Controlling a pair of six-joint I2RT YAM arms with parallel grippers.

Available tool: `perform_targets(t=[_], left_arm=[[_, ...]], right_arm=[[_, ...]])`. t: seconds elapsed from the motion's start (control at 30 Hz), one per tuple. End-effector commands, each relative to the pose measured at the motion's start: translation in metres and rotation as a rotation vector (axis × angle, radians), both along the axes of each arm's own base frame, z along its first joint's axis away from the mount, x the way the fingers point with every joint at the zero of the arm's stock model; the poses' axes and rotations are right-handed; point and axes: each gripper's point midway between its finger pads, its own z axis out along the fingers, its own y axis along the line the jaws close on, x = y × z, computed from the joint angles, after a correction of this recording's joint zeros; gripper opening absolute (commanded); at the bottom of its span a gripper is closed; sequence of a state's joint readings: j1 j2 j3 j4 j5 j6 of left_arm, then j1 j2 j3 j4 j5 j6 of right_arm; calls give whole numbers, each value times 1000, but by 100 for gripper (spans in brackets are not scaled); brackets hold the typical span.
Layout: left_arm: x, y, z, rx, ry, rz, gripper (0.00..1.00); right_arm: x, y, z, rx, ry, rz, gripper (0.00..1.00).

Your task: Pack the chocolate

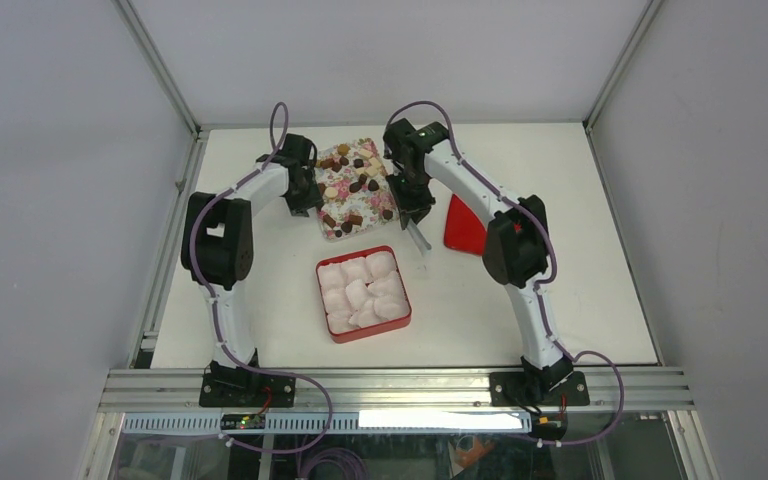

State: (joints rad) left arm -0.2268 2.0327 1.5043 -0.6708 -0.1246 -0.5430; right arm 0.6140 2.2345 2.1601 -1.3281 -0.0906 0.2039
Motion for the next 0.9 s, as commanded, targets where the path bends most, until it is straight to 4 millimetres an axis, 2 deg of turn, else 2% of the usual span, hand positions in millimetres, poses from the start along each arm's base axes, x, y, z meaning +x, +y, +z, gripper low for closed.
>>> perform_targets(t=[0.0,0.17,0.27,0.3,0.63,0.87], left_arm=[[26,-6,12,-88,-101,25,36],[27,-13,12,-123,-106,-3,20],[25,-20,11,-155,-100,-46,2],[24,-24,11,-169,-95,-64,0],[9,-42,0,-241,-55,-172,0],[-7,-73,-1,-245,-49,-307,0]], right_arm=[[2,6,43,82,-102,-1,22],[2,5,41,76,-105,-4,22],[2,5,41,77,-106,-5,22],[2,5,42,78,-108,-5,22],[-7,-9,42,55,-123,-14,22],[-9,-25,38,34,-132,-47,22]])
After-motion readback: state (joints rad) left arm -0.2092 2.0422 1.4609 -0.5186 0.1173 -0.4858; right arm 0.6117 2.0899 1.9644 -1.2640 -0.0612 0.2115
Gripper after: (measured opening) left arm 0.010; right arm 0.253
